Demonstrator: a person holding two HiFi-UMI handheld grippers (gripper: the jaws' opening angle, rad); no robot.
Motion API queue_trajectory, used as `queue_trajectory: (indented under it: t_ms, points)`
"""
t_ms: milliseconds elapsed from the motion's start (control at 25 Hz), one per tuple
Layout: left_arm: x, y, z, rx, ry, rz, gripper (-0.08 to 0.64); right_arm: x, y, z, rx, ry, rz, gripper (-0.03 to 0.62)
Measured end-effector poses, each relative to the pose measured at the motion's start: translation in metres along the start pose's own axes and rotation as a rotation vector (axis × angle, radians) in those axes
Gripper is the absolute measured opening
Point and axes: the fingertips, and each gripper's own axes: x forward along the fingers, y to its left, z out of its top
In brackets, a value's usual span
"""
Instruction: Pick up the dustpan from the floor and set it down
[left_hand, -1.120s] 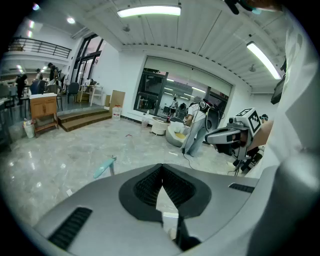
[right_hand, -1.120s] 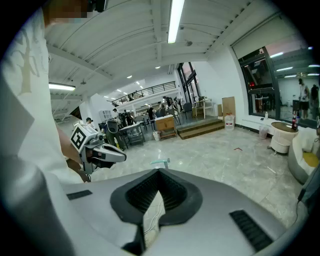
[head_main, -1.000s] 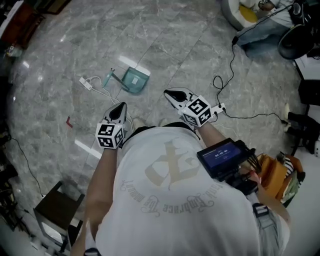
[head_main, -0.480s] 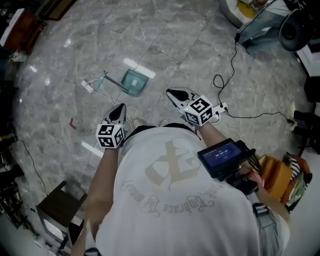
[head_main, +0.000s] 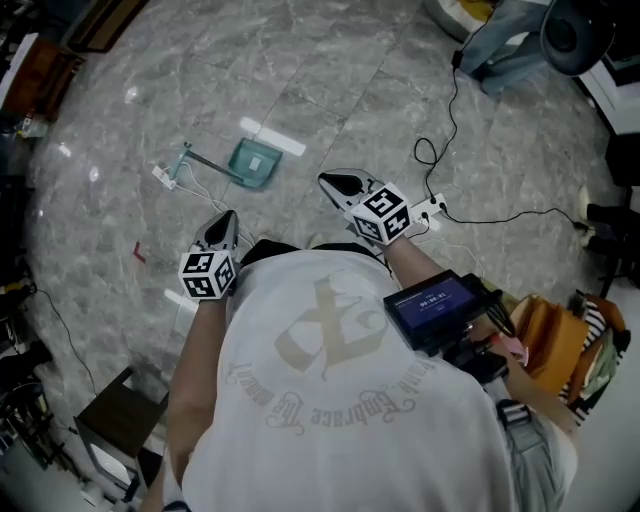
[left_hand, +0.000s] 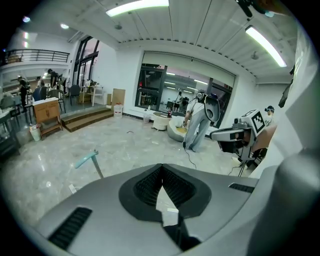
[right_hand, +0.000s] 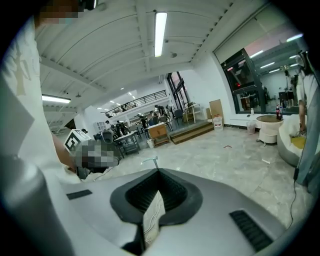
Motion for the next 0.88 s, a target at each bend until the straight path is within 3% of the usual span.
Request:
queue_trajectory:
  t_ms: [200,880]
  points:
    - [0.002,0.007,0.008,0.011,-0.012,0.013,0.011,0.005,-0.002,0.011,-0.017,-0.031,0.006,0.017]
    - [0.032,0.008,0.024,0.034,0.005,-0.064,0.012,0.006,-0.016,0.025,-0.009,-0.025,-0.043,0.017]
